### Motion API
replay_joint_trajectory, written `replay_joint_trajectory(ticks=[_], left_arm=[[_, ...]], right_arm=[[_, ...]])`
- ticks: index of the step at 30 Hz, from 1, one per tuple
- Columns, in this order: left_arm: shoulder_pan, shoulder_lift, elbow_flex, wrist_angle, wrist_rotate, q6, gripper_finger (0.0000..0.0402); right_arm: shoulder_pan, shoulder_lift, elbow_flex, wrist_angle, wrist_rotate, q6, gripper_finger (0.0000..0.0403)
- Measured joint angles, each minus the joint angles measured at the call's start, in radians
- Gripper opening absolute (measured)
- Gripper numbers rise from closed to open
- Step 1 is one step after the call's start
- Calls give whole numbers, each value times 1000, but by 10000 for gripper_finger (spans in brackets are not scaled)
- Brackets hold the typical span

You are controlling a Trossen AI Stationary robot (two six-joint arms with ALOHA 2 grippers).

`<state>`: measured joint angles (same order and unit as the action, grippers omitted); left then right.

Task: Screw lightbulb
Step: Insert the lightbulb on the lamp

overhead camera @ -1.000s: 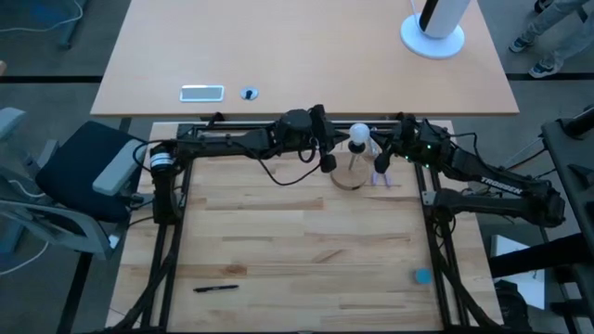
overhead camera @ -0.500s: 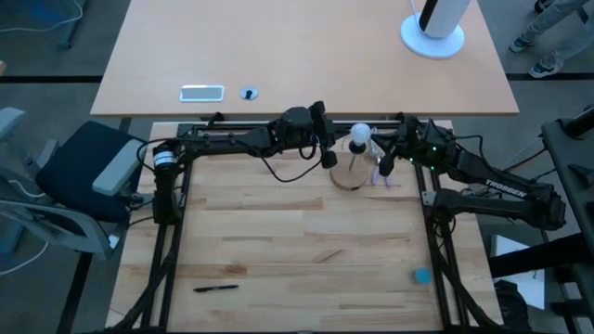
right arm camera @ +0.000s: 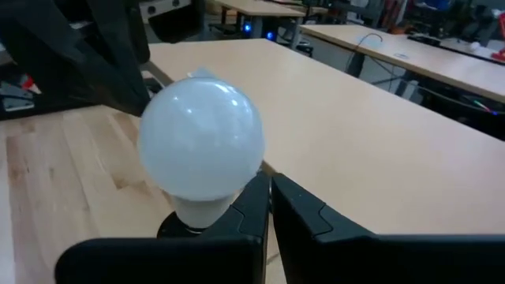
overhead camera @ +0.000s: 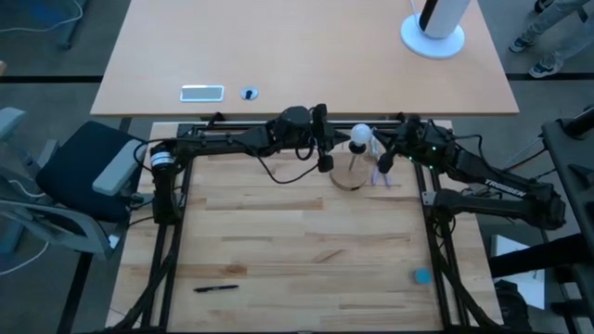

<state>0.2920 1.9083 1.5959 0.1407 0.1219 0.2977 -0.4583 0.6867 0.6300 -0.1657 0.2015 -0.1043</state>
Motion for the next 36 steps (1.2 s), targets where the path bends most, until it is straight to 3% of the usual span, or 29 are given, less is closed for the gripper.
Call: replay_joint_trajectory(ticks=[23, 36], left_arm=[[24, 27, -1, 59, -6, -8, 0], [18, 12, -2, -2, 46, -43, 0]], right_arm=[[3, 2, 0, -21, -130, 77, 13], [-1, -10, 0, -40, -22, 49, 13]])
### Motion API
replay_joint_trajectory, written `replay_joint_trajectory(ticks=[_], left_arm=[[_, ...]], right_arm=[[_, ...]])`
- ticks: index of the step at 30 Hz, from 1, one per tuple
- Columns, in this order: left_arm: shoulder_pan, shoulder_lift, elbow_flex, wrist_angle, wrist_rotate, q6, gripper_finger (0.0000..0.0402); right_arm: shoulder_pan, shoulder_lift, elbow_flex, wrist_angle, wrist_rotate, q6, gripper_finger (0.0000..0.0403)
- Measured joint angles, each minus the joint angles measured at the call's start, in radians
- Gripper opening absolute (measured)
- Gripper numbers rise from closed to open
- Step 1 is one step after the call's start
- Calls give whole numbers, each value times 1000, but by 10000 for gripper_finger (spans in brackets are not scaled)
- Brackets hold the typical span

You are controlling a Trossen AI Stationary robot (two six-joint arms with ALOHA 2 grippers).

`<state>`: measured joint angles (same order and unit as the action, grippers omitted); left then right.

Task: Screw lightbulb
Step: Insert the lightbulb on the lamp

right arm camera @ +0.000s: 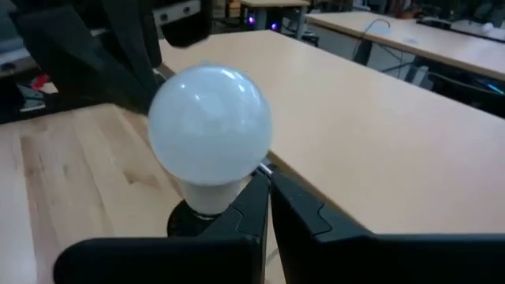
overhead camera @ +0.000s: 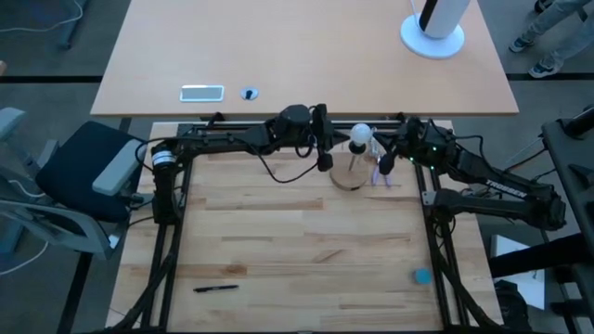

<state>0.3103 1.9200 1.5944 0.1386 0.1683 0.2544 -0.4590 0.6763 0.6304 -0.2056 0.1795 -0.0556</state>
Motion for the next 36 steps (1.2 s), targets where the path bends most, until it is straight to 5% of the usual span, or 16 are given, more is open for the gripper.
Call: replay_joint_trajectory(ticks=[20, 29, 36], left_arm=[[15, 19, 0, 41, -43, -1, 0], [2, -23, 1, -27, 15, -13, 0], [2, 5, 1, 52, 51, -31, 0]], right_arm=[[10, -1, 0, 18, -154, 34, 13], [7, -1, 0, -24, -20, 33, 13], [7, 14, 1, 36, -31, -3, 13]])
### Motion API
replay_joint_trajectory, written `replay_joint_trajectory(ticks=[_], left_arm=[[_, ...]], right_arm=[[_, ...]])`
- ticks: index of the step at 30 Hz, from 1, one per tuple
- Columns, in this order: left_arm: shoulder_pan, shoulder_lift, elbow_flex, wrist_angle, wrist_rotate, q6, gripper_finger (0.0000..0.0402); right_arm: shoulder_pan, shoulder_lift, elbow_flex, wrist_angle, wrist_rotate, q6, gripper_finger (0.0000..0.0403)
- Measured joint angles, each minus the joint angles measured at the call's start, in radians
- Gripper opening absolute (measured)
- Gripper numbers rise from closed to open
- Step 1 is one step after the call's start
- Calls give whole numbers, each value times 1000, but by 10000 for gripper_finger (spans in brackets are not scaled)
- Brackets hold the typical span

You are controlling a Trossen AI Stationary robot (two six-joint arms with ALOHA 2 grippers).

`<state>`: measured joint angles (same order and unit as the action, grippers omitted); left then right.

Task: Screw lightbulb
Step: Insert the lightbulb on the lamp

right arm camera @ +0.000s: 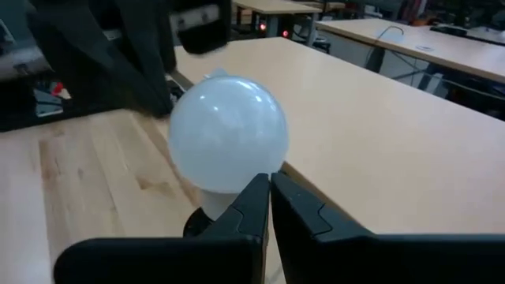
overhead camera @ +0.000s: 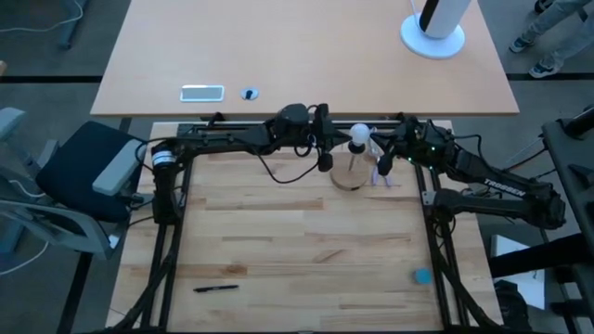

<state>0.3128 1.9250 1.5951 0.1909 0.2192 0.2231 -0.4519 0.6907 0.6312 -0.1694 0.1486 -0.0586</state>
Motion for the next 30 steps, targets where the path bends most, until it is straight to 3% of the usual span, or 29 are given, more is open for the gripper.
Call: replay_joint_trajectory(ticks=[19, 24, 30], left_arm=[[5, 31, 0, 16, -56, -23, 0], [4, 20, -1, -53, -52, -24, 0], [4, 7, -1, -51, -47, -19, 0]], right_arm=[[3, -8, 0, -56, -87, 64, 13], [3, -9, 0, -68, -73, 65, 13], [2, -5, 0, -51, 20, 14, 13]])
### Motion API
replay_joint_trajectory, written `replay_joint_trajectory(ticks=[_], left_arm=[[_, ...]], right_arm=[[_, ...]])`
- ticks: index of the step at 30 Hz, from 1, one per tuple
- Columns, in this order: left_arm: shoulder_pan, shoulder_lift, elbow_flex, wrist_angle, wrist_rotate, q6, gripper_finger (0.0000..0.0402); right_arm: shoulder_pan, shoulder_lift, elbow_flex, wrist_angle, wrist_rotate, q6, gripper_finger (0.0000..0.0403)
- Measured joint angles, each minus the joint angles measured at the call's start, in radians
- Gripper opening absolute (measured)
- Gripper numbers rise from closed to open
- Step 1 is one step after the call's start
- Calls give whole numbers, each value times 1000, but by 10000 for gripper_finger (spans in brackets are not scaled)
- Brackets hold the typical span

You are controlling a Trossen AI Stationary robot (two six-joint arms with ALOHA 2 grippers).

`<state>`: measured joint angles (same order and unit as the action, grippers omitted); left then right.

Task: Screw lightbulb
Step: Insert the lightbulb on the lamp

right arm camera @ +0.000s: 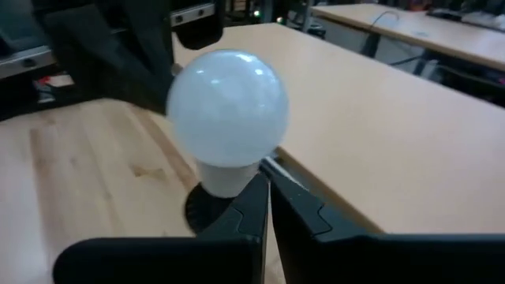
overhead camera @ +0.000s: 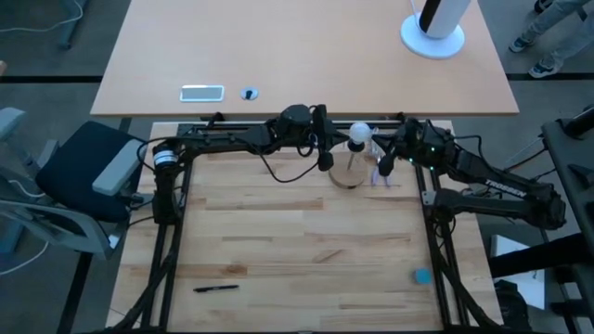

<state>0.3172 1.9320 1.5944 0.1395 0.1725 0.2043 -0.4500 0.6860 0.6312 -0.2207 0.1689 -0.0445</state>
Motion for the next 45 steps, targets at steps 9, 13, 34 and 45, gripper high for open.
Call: replay_joint_trajectory(ticks=[9, 13, 34, 45], left_arm=[[6, 1, 0, 44, -4, 22, 0], [7, 1, 0, 44, -6, 22, 0], [8, -47, 0, -66, -20, 22, 0], [13, -13, 0, 15, 19, 22, 0]], right_arm=[[0, 18, 0, 62, 11, -44, 13], [0, 17, 0, 62, -26, -29, 13], [0, 2, -1, -16, -34, 25, 13], [-2, 24, -1, 53, 7, -43, 13]])
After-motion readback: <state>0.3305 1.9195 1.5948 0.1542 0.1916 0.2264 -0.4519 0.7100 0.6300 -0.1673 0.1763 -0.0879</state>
